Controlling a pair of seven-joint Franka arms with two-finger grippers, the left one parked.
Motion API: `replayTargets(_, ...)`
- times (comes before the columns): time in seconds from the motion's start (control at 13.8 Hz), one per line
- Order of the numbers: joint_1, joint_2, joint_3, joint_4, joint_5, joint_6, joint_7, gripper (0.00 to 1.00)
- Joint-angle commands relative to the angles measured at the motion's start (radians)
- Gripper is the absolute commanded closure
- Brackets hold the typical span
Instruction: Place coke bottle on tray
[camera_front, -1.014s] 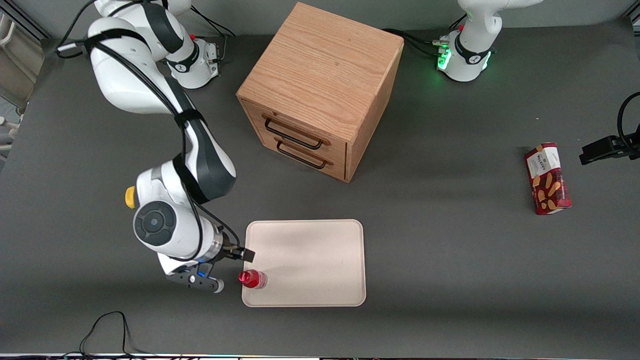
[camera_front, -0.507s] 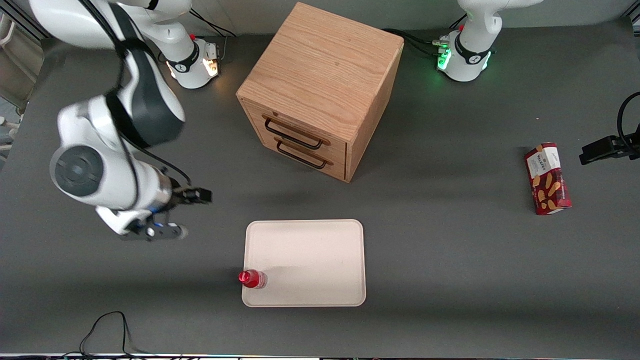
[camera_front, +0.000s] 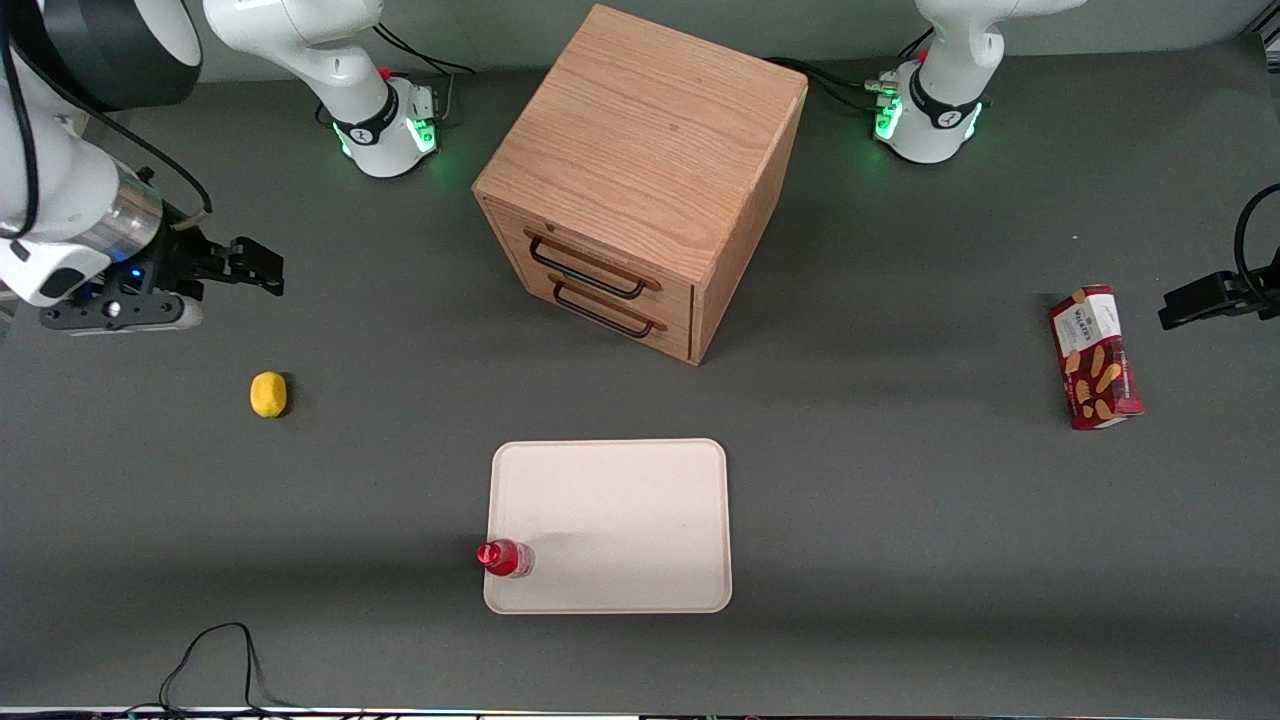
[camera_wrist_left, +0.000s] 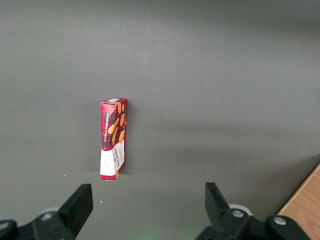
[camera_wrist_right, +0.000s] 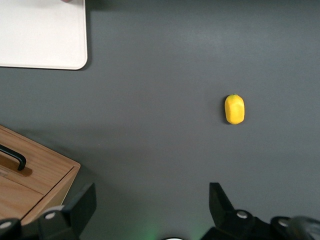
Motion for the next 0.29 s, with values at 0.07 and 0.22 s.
replayTargets(0.07, -0.079, 0.014, 0.048, 0.025, 0.023, -0.002, -0.019, 0.00)
replayTargets(0.22, -0.102, 0.014, 0.071, 0.027, 0.035, -0.013, -0.041, 0.00)
